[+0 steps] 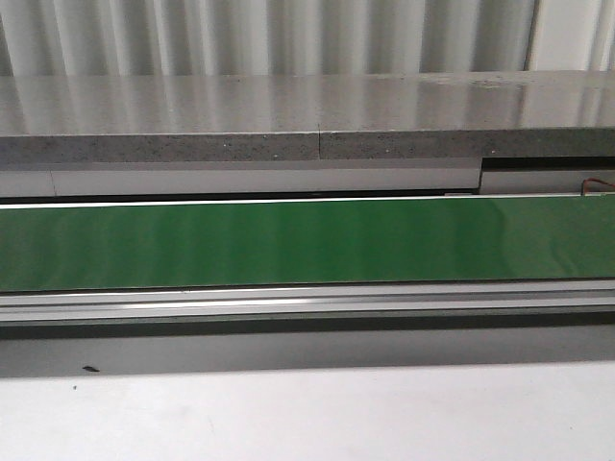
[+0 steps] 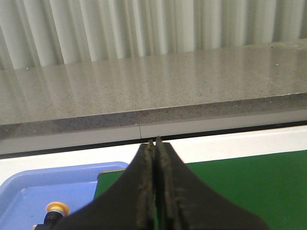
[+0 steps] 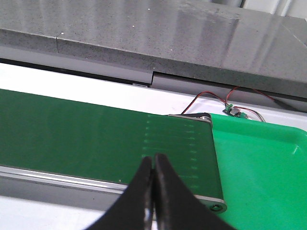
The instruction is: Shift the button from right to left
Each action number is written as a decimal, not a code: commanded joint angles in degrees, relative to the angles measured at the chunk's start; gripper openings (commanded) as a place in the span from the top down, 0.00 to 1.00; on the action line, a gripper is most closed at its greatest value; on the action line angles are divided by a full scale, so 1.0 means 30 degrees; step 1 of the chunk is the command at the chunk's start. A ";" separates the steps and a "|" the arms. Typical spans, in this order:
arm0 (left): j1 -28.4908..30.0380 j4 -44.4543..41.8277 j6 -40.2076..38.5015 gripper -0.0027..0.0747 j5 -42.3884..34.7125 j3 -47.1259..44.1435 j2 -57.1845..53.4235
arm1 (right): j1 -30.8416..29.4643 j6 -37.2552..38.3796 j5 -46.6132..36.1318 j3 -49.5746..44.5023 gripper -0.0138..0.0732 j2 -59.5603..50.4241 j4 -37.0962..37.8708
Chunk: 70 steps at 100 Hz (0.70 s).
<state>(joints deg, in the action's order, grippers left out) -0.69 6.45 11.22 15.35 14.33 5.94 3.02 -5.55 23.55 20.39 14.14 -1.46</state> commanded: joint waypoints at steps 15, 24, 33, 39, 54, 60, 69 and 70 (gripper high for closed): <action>-0.0153 0.0263 -0.0166 0.99 -0.3520 -0.1066 -0.1606 | 0.0061 -0.0118 -0.1584 0.0477 0.92 0.0173 0.0106; -0.0153 0.0302 -0.0266 0.99 -0.4840 -0.2157 -0.1940 | 0.0061 -0.0118 -0.1584 0.0477 0.92 0.0173 0.0106; -0.0153 -0.0818 -0.1614 0.99 -0.5950 -0.3323 -0.2150 | 0.0061 -0.0118 -0.1584 0.0477 0.92 0.0173 0.0106; -0.0153 -0.2447 -0.3739 0.99 -0.6362 -0.4182 -0.2296 | 0.0061 -0.0118 -0.1584 0.0477 0.92 0.0173 0.0106; -0.0153 -0.3674 -0.5187 0.99 -0.4909 -0.5482 -0.2664 | 0.0061 -0.0118 -0.1584 0.0477 0.92 0.0173 0.0106; -0.0153 -0.3643 -0.5151 0.99 -0.4415 -0.5602 -0.2664 | 0.0061 -0.0118 -0.1584 0.0477 0.92 0.0173 0.0106; -0.0153 -0.3643 -0.5003 0.99 -0.3463 -0.5602 -0.2664 | 0.0061 -0.0118 -0.1565 0.0477 0.92 0.0173 0.0106; -0.0153 -0.3643 -0.5014 0.99 -0.3415 -0.5602 -0.2664 | 0.0061 -0.0118 -0.1565 0.0477 0.92 0.0173 0.0106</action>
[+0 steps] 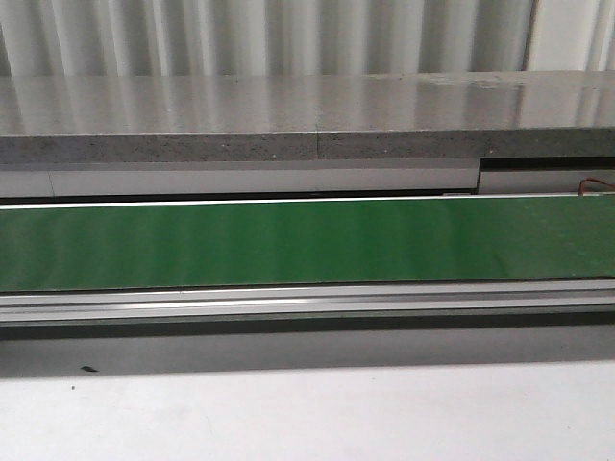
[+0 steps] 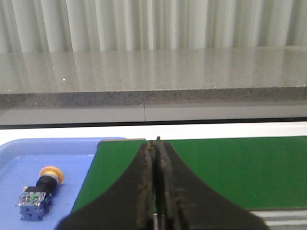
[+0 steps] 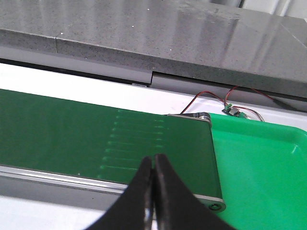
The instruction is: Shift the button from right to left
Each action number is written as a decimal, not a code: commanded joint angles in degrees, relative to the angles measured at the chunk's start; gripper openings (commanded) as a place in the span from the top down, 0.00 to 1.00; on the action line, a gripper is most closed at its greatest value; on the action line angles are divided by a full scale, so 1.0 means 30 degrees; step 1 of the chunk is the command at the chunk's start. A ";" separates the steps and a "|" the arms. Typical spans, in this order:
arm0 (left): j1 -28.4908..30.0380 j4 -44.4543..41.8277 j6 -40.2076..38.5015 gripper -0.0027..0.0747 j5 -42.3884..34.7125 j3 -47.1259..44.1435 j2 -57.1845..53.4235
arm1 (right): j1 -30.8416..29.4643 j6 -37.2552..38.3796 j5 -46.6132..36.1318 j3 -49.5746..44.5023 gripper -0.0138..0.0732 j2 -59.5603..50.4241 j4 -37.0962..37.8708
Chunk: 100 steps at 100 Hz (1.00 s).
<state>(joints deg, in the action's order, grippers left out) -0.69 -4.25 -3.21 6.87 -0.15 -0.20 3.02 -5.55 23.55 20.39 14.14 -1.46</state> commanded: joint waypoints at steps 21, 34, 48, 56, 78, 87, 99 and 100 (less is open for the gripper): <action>-0.0153 -0.0077 0.0443 0.99 -0.0662 -0.0776 -0.0619 | 0.0061 -0.0118 -0.1525 0.0477 0.92 0.0173 0.0106; -0.0153 -0.0077 0.0443 0.99 -0.0765 -0.0776 -0.0619 | 0.0061 -0.0118 -0.1525 0.0477 0.92 0.0173 0.0106; -0.0153 -0.0077 0.0443 0.99 -0.0765 -0.0776 -0.0619 | 0.0061 -0.0118 -0.1525 0.0477 0.92 0.0173 0.0106; -0.0153 -0.0077 0.0443 0.99 -0.0765 -0.0776 -0.0619 | 0.0061 -0.0118 -0.1525 0.0477 0.92 0.0173 0.0106; -0.0153 -0.0077 0.0443 0.99 -0.0765 -0.0776 -0.0619 | 0.0061 -0.0118 -0.1525 0.0477 0.92 0.0173 0.0106; -0.0153 -0.0077 0.0443 0.99 -0.0765 -0.0776 -0.0619 | 0.0061 -0.0118 -0.1525 0.0477 0.92 0.0173 0.0106; -0.0153 -0.0077 0.0443 0.99 -0.0765 -0.0776 -0.0619 | 0.0061 -0.0118 -0.1525 0.0477 0.92 0.0173 0.0106; -0.0153 -0.0077 0.0443 0.99 -0.0765 -0.0776 -0.0619 | 0.0061 -0.0118 -0.1525 0.0477 0.92 0.0173 0.0106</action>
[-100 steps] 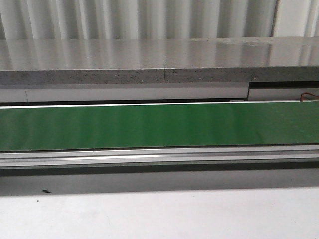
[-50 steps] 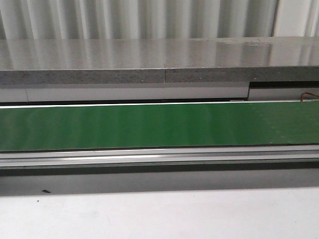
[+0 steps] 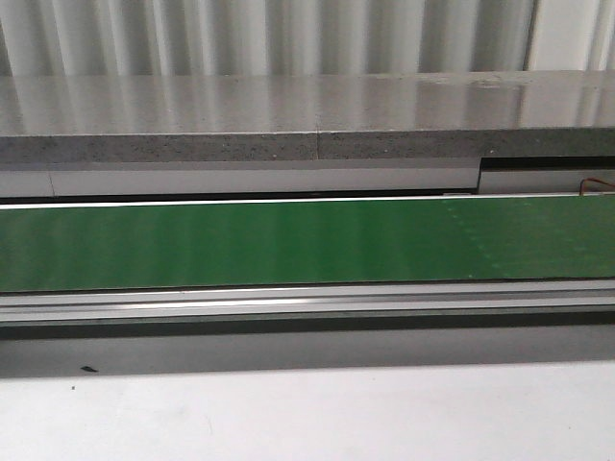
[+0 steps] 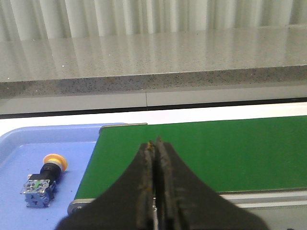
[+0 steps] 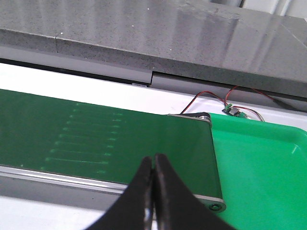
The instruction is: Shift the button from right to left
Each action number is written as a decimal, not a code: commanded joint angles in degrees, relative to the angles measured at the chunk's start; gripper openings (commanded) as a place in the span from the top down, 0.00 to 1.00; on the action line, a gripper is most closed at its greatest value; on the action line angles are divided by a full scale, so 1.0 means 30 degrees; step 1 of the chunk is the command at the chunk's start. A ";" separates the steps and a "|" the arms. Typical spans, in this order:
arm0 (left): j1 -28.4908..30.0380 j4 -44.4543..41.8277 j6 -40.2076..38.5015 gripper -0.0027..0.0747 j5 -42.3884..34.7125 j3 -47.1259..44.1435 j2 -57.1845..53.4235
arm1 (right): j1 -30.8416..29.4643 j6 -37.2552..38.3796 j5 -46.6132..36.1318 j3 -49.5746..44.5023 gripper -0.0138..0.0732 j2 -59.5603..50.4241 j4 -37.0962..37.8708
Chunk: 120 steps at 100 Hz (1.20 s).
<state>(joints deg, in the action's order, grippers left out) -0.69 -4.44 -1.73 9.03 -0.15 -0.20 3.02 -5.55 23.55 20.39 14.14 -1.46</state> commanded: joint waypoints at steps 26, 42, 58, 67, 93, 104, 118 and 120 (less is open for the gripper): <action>-0.0153 -0.0014 -0.0051 0.99 -0.1487 -0.0776 -0.0619 | 0.0061 -0.0118 -0.2009 -0.0045 0.92 0.0173 0.0106; -0.0153 -0.0014 -0.0051 0.99 -0.1487 -0.0776 -0.0619 | 0.0026 0.0339 -0.5267 -0.1629 0.92 0.0156 0.0328; -0.0153 -0.0014 -0.0051 0.99 -0.1487 -0.0776 -0.0619 | -0.0474 0.3398 -0.8396 -0.3467 0.92 -0.0723 0.1650; -0.0153 -0.0014 -0.0051 0.99 -0.1487 -0.0776 -0.0619 | -0.1350 0.4527 -0.8507 -0.4346 0.92 -0.1254 0.1996; -0.0153 -0.0014 -0.0051 0.99 -0.1487 -0.0776 -0.0619 | -0.2401 0.4569 -0.8756 -0.6925 0.92 -0.4266 0.1860; -0.0153 -0.0014 -0.0051 0.99 -0.1487 -0.0776 -0.0619 | -0.2418 0.4569 -0.8191 -0.6930 0.92 -0.5292 0.1789; -0.0153 -0.0014 -0.0051 0.99 -0.1449 -0.0776 -0.0619 | -0.2442 0.4569 -0.8163 -0.6945 0.92 -0.5315 0.1789; -0.0153 -0.0014 -0.0051 0.99 -0.1449 -0.0776 -0.0619 | -0.2442 0.4569 -0.8163 -0.6945 0.92 -0.5315 0.1789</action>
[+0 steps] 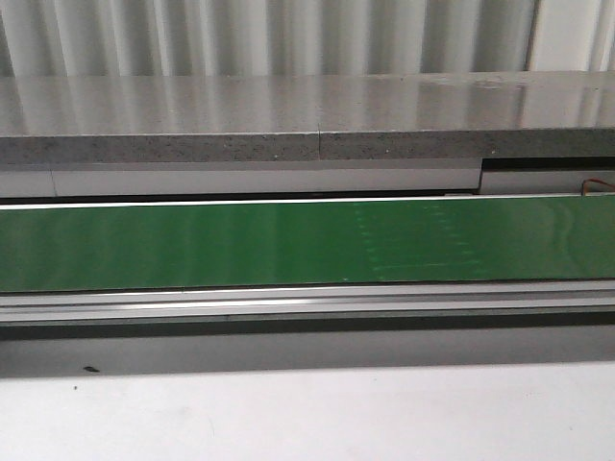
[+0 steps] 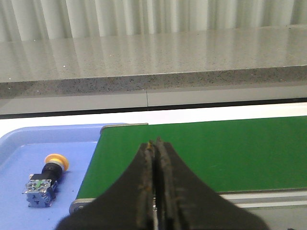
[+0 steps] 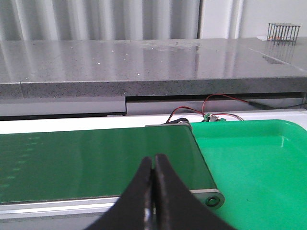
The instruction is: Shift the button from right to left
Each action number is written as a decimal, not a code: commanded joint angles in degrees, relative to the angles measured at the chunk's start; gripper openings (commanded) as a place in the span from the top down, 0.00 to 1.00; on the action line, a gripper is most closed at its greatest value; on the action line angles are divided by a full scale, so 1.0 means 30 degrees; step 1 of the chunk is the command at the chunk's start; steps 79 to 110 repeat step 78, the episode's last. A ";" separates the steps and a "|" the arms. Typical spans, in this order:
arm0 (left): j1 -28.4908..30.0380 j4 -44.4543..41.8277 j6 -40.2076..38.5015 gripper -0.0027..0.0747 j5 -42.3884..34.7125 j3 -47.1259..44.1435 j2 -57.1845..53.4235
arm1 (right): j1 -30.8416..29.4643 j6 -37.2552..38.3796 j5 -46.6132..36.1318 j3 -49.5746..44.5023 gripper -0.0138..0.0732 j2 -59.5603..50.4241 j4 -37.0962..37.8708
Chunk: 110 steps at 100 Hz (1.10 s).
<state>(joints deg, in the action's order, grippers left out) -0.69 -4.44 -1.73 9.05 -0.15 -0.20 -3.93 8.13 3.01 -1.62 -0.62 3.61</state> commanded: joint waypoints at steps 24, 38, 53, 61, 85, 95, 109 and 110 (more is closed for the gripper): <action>-0.0153 -0.0014 -0.0051 0.99 -0.1454 -0.0776 -0.0619 | -0.0124 0.0010 -0.1110 0.0389 0.92 -0.0396 0.0098; -0.0153 -0.0014 -0.0051 0.99 -0.1454 -0.0776 -0.0619 | -0.0124 0.0010 -0.1110 0.0389 0.92 -0.0396 0.0098; -0.0153 -0.0014 -0.0051 0.99 -0.1454 -0.0776 -0.0619 | -0.0124 0.0010 -0.1110 0.0389 0.92 -0.0396 0.0098; -0.0153 -0.0014 -0.0051 0.99 -0.1454 -0.0776 -0.0619 | -0.0124 0.0010 -0.1110 0.0389 0.92 -0.0396 0.0098; -0.0153 -0.0014 -0.0051 0.99 -0.1454 -0.0776 -0.0619 | -0.0124 0.0010 -0.1110 0.0389 0.92 -0.0396 0.0098; -0.0153 -0.0014 -0.0051 0.99 -0.1454 -0.0776 -0.0619 | -0.0124 0.0010 -0.1110 0.0389 0.92 -0.0396 0.0098; -0.0153 -0.0014 -0.0051 0.99 -0.1454 -0.0776 -0.0619 | -0.0124 0.0010 -0.1110 0.0389 0.92 -0.0396 0.0098; -0.0153 -0.0014 -0.0051 0.99 -0.1454 -0.0776 -0.0619 | -0.0124 0.0010 -0.1110 0.0389 0.92 -0.0396 0.0098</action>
